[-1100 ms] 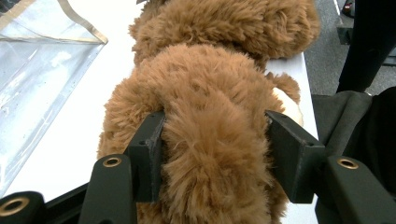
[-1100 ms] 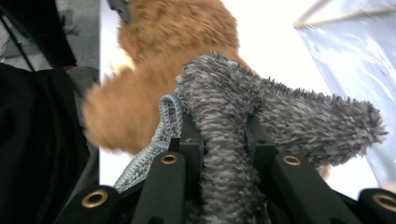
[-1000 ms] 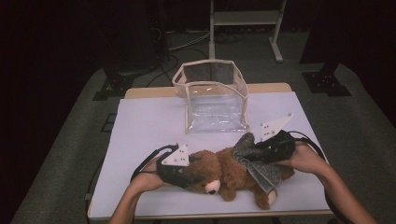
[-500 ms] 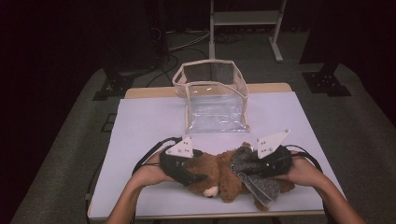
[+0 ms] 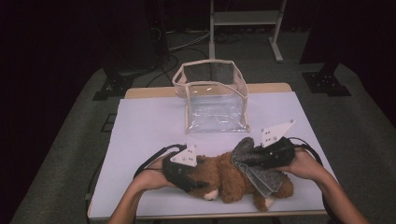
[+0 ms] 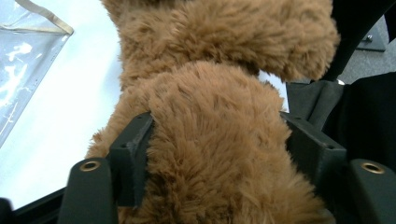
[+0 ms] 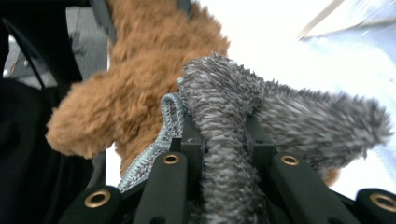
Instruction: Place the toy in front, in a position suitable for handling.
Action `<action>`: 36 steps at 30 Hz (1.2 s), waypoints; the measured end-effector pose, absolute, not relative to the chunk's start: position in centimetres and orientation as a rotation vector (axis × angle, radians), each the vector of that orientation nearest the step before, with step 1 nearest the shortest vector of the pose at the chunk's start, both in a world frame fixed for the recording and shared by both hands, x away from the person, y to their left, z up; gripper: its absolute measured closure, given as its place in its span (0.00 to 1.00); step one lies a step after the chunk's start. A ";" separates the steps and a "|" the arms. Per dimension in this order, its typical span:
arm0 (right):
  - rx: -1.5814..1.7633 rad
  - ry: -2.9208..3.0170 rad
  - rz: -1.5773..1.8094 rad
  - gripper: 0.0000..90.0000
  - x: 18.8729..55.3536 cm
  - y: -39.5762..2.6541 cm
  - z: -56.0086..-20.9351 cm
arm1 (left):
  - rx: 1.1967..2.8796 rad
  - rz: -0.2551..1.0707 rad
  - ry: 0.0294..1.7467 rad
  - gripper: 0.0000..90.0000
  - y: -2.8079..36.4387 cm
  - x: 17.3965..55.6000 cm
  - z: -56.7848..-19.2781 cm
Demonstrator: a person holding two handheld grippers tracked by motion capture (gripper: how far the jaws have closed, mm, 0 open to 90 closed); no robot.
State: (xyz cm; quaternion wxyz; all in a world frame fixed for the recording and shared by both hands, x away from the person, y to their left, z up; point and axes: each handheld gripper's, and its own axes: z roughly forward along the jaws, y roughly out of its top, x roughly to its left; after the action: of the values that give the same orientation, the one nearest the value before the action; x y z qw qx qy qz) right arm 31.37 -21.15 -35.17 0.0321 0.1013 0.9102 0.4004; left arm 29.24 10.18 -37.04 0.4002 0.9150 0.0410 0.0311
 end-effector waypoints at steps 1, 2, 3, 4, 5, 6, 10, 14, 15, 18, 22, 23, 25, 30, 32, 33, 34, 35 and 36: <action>0.314 2.806 1.232 0.83 31.1 -21.0 -35.4 | 2.307 0.070 0.113 0.32 10.2 29.4 -36.9; 0.313 2.805 1.233 0.83 30.9 -21.0 -35.5 | 2.296 0.060 0.117 0.31 10.3 29.5 -36.8; 0.304 2.802 1.229 0.83 30.6 -21.0 -35.6 | 2.292 0.060 0.115 0.30 10.3 29.5 -36.7; 0.298 2.802 1.224 0.83 30.5 -21.1 -35.6 | 2.284 0.059 0.117 0.30 10.3 29.6 -36.6; 0.300 2.805 1.219 0.83 30.3 -21.1 -35.7 | 2.280 0.055 0.121 0.28 10.3 29.7 -36.5; 0.299 2.804 1.220 0.83 30.1 -21.1 -35.8 | 2.279 0.057 0.121 0.26 10.4 29.7 -36.5; 0.302 2.797 1.240 0.83 29.8 -21.2 -36.1 | 2.232 0.018 0.150 0.23 10.5 30.2 -37.0; 0.309 2.789 1.269 0.83 29.8 -21.4 -36.4 | 2.190 -0.016 0.179 0.22 10.8 30.5 -37.5; 0.314 2.792 1.272 0.83 29.8 -21.4 -36.4 | 2.189 -0.014 0.179 0.22 10.8 30.5 -37.6; 0.316 2.795 1.267 0.83 29.8 -21.3 -36.4 | 2.200 0.001 0.184 0.22 10.5 30.4 -38.0; 0.314 2.800 1.258 0.83 29.8 -21.2 -36.4 | 2.221 0.005 0.194 0.22 10.0 30.3 -38.5; 0.310 2.798 1.262 0.83 29.8 -21.2 -36.5 | 2.231 0.007 0.192 0.22 9.8 30.3 -38.5; 0.314 2.800 1.264 0.83 29.9 -21.2 -36.6 | 2.247 0.013 0.187 0.22 9.6 30.3 -38.6; 0.319 2.795 1.266 0.83 30.0 -21.3 -36.6 | 2.267 0.046 0.191 0.40 9.4 30.3 -38.5; 0.333 2.789 1.275 0.83 30.1 -21.3 -36.7 | 2.264 0.057 0.202 0.49 9.4 30.5 -38.4; 0.343 2.786 1.281 0.83 30.2 -21.4 -36.7 | 2.274 0.075 0.207 0.52 9.5 30.7 -38.2; 0.347 2.780 1.289 0.83 30.4 -21.5 -36.7 | 2.277 0.085 0.208 0.57 9.5 30.7 -38.1; 0.347 2.774 1.292 0.83 30.6 -21.6 -36.6 | 2.280 0.099 0.210 0.59 9.5 30.8 -38.0; 0.357 2.771 1.303 0.83 30.7 -21.7 -36.6 | 2.281 0.108 0.208 0.62 9.5 30.9 -37.8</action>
State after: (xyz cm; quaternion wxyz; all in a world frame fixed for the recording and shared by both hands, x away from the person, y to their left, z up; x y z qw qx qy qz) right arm 30.75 -21.68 -36.57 0.0294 0.1157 0.8985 0.4224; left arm 30.87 9.49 -37.81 0.4117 0.9065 0.0828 0.0431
